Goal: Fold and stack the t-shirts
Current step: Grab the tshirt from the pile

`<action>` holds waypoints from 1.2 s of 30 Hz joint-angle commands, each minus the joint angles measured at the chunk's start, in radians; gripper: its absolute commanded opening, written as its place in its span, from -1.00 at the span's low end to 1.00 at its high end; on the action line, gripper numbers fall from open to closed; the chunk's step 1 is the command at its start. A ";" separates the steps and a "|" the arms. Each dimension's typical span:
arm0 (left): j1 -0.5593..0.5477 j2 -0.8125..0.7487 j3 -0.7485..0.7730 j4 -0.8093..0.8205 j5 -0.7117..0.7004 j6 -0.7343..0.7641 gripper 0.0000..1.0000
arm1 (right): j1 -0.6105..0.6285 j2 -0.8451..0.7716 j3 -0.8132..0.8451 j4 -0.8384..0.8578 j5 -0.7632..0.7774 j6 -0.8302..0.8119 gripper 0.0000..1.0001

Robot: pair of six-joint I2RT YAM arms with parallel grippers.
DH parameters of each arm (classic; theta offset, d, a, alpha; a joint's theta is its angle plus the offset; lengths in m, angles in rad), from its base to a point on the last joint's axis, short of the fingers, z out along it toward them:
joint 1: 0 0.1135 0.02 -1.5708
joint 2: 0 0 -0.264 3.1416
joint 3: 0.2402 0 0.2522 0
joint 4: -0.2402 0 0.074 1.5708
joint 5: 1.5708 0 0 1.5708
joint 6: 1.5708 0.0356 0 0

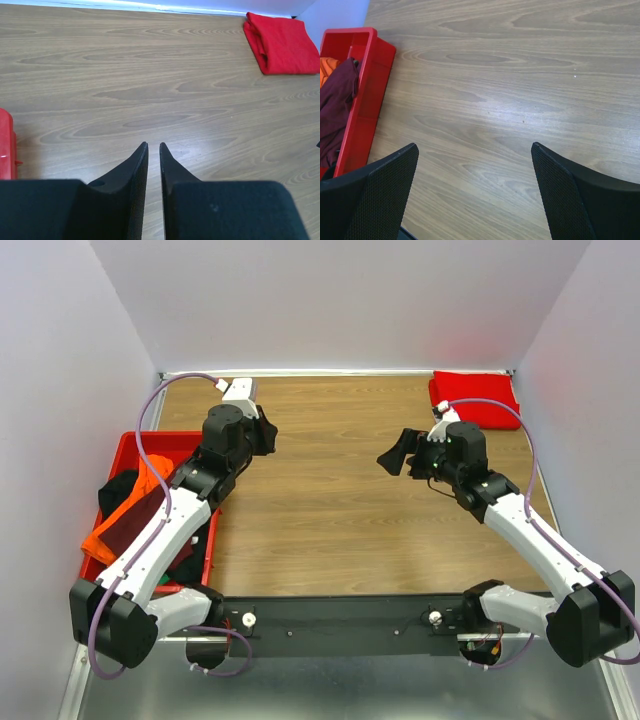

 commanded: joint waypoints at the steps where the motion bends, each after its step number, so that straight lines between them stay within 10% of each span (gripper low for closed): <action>1: 0.005 0.001 -0.012 0.011 -0.028 0.017 -0.55 | -0.002 0.003 0.008 0.015 0.012 -0.007 1.00; 14: 0.039 -0.003 -0.020 -0.104 -0.160 -0.098 -0.44 | -0.002 -0.017 0.007 0.013 -0.038 0.019 1.00; 22: 0.301 -0.094 -0.113 -0.296 -0.387 -0.308 -0.09 | -0.001 0.003 0.011 0.013 -0.094 0.038 1.00; 28: 0.592 -0.022 -0.221 -0.252 -0.278 -0.307 0.07 | -0.001 0.018 0.004 0.013 -0.106 0.042 1.00; 36: 0.655 0.223 -0.207 -0.183 -0.197 -0.353 0.05 | -0.004 0.025 0.007 0.013 -0.126 0.044 1.00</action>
